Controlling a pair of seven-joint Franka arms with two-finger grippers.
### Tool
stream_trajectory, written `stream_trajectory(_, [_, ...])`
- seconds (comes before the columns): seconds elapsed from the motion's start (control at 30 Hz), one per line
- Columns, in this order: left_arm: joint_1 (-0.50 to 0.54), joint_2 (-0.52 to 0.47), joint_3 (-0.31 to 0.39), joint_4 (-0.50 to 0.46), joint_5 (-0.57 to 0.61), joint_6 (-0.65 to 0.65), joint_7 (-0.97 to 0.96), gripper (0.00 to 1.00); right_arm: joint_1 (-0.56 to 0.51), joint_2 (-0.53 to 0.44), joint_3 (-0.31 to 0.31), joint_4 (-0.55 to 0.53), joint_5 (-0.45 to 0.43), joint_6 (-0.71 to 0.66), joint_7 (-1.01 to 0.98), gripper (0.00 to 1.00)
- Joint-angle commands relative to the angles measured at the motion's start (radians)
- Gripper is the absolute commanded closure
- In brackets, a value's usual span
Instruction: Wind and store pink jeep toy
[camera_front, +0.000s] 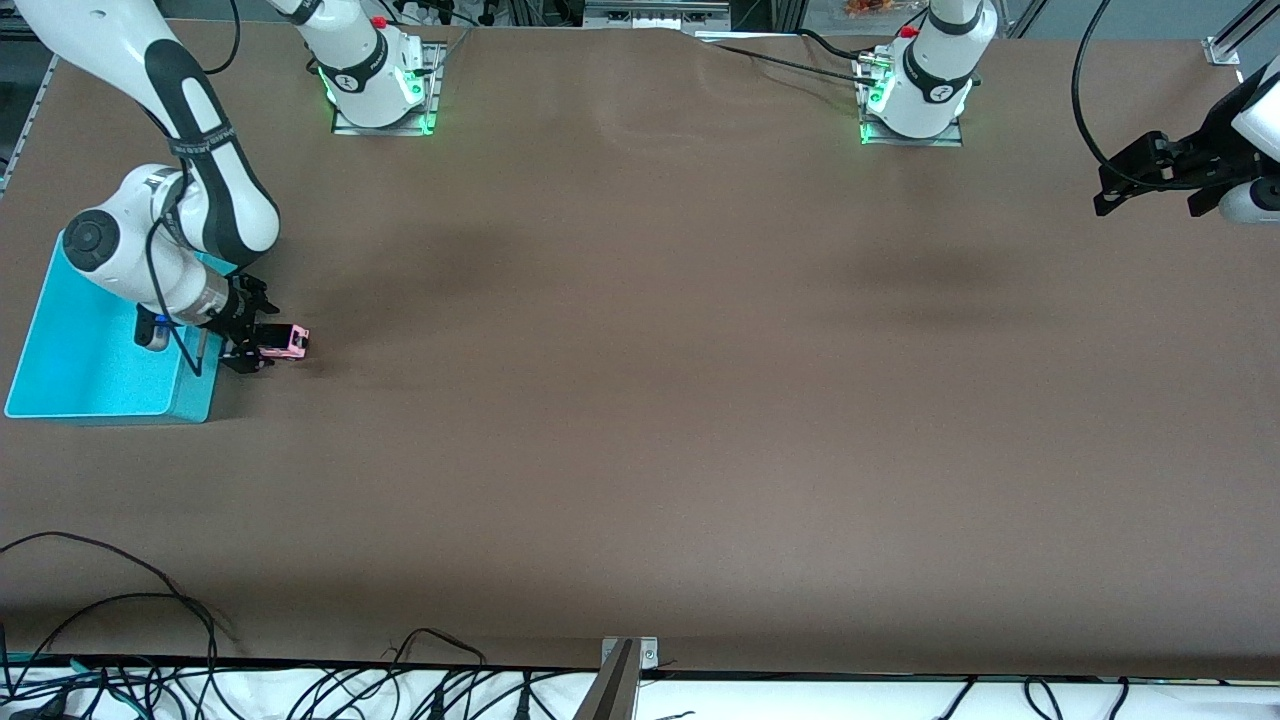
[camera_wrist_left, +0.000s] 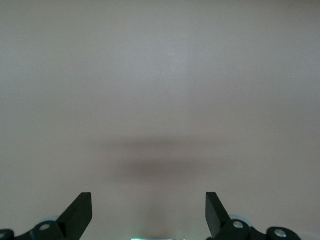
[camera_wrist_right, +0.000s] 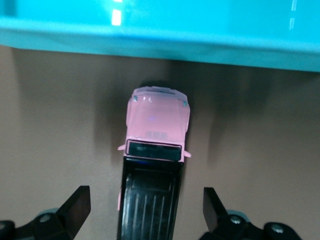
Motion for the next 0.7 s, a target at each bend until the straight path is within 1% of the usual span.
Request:
stream_trajectory(0.0, [-0.010, 0.014, 0.003, 0.029, 0.017, -0.022, -0.005, 0.00, 0.006, -0.001, -0.001, -0.016, 0.024, 0.030, 0.058, 0.39])
stream_trajectory(0.03, [-0.008, 0.014, 0.002, 0.029, 0.017, -0.022, -0.005, 0.00, 0.006, -0.002, -0.001, -0.016, 0.023, 0.028, 0.061, 0.46])
stream_trajectory(0.07, [-0.010, 0.014, 0.003, 0.029, 0.017, -0.022, -0.005, 0.00, 0.007, -0.004, -0.001, -0.016, 0.024, 0.028, 0.064, 0.52])
stream_trajectory(0.1, [-0.008, 0.014, 0.002, 0.029, 0.017, -0.022, -0.005, 0.00, 0.007, -0.005, -0.001, -0.016, 0.024, 0.027, 0.064, 0.55])
stream_trajectory(0.17, [-0.010, 0.014, 0.002, 0.029, 0.017, -0.022, -0.005, 0.00, 0.007, -0.010, -0.001, -0.014, 0.024, 0.024, 0.066, 0.59])
stream_trajectory(0.27, [-0.010, 0.012, 0.002, 0.027, 0.017, -0.022, -0.005, 0.00, 0.007, -0.018, -0.001, -0.014, 0.024, 0.022, 0.069, 0.75])
stream_trajectory(0.33, [-0.010, 0.012, 0.002, 0.027, 0.017, -0.024, -0.006, 0.00, 0.007, -0.025, -0.001, -0.011, 0.024, 0.021, 0.072, 0.77])
stream_trajectory(0.5, [-0.010, 0.014, 0.002, 0.027, 0.017, -0.024, -0.005, 0.00, 0.009, -0.060, 0.002, -0.002, 0.023, -0.021, 0.095, 0.77])
stream_trajectory(0.67, [-0.010, 0.014, 0.002, 0.027, 0.017, -0.024, -0.003, 0.00, 0.009, -0.111, 0.010, 0.044, 0.023, -0.155, 0.101, 0.77])
